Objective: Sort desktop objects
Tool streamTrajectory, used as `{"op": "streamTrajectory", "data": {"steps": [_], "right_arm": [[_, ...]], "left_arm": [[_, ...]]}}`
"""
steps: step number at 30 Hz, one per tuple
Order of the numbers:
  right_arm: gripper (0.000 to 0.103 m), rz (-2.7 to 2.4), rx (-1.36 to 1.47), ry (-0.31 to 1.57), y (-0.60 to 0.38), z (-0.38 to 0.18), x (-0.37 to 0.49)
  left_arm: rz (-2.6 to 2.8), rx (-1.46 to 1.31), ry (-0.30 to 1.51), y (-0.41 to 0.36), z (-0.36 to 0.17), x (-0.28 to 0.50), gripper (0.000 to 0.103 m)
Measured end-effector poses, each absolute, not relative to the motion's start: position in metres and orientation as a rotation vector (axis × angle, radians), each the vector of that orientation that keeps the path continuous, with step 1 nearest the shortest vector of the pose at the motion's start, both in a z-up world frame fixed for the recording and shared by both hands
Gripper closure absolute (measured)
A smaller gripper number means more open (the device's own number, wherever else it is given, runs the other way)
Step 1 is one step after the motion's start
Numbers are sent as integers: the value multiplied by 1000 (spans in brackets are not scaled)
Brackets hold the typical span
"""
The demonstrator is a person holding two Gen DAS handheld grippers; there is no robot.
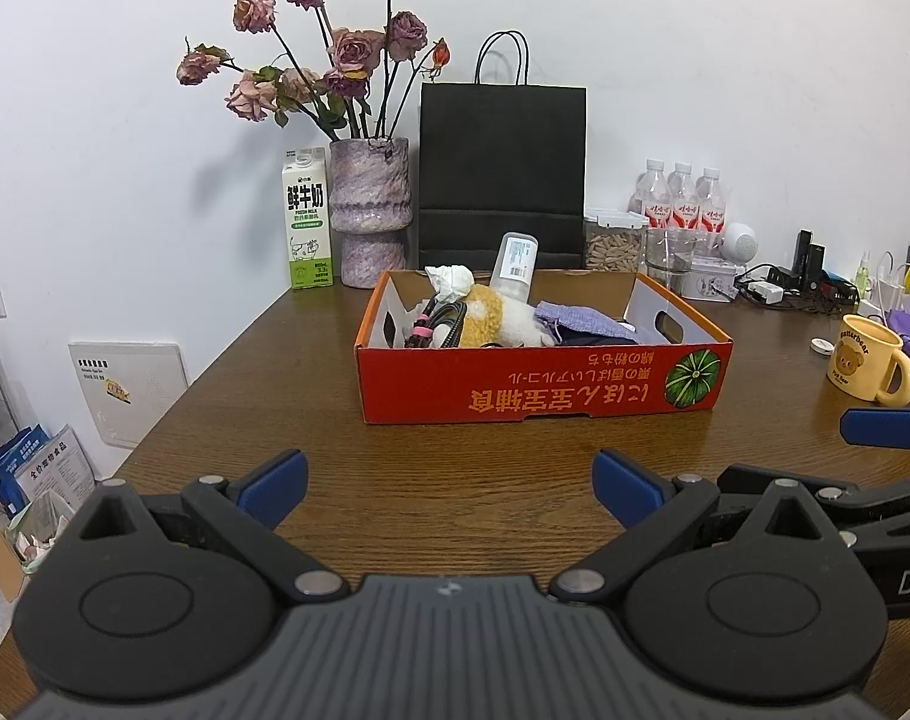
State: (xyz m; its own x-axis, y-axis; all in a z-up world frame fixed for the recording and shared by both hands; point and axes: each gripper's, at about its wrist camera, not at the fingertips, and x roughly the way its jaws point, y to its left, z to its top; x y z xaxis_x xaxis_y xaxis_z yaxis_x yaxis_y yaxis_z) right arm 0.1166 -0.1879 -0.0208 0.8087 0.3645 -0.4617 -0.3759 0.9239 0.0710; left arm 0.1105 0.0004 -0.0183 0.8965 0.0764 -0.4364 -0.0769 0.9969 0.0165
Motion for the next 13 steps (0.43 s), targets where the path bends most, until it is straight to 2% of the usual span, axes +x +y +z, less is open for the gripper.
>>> {"op": "streamTrajectory", "data": {"steps": [13], "right_arm": [[0,394,-25,488,-188,-19,116]], "left_arm": [[65,-23,458,1,-21,112,0]]}}
